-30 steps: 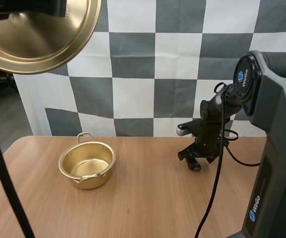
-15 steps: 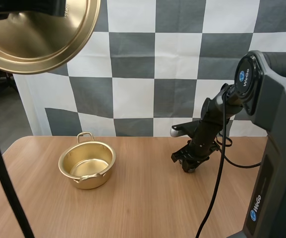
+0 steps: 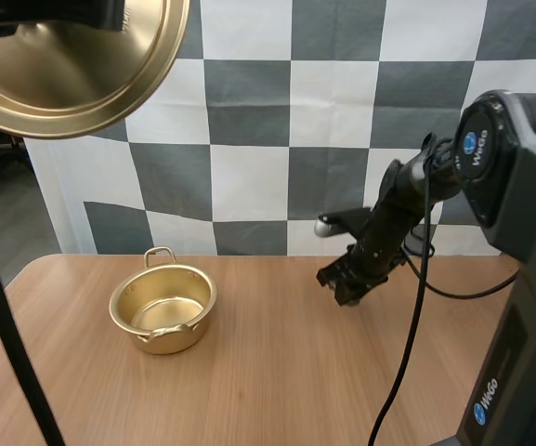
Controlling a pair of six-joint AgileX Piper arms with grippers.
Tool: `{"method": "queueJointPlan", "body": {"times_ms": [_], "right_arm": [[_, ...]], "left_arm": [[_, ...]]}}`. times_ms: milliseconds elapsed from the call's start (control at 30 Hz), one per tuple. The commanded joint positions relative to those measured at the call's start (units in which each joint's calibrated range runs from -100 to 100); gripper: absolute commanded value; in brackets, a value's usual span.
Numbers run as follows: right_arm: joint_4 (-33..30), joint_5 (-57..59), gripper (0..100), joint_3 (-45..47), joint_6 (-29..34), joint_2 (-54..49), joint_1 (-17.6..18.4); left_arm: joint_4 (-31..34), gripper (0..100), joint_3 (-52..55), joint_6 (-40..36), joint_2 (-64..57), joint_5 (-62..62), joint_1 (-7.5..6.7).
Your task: Open the pot, put the car inside, and close it
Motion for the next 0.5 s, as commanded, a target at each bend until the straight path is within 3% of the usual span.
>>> {"method": "queueJointPlan", "body": {"times_ms": [0, 133, 333, 467], "right_arm": [[5.4, 10.3, 0, -3.3, -3.6, -6.7, 0.0], [12.3, 22.5, 0, -8.3, -7.3, -14.0, 0.1], [16.1, 23.4, 0, -14.9, -7.9, -18.7, 1.8], [16.8, 23.4, 0, -16.7, -6.6, -18.9, 4.9]], "left_arm": [[0.3, 0, 0.0, -0.2, -0.6, 0.0, 0.02], [1.3, 0, 0.0, -0.2, -3.6, 0.0, 0.02], [3.2, 0, 0.0, -0.5, -8.8, 0.0, 0.02], [5.3, 0, 0.0, -0.5, -11.2, 0.0, 0.02]]}}
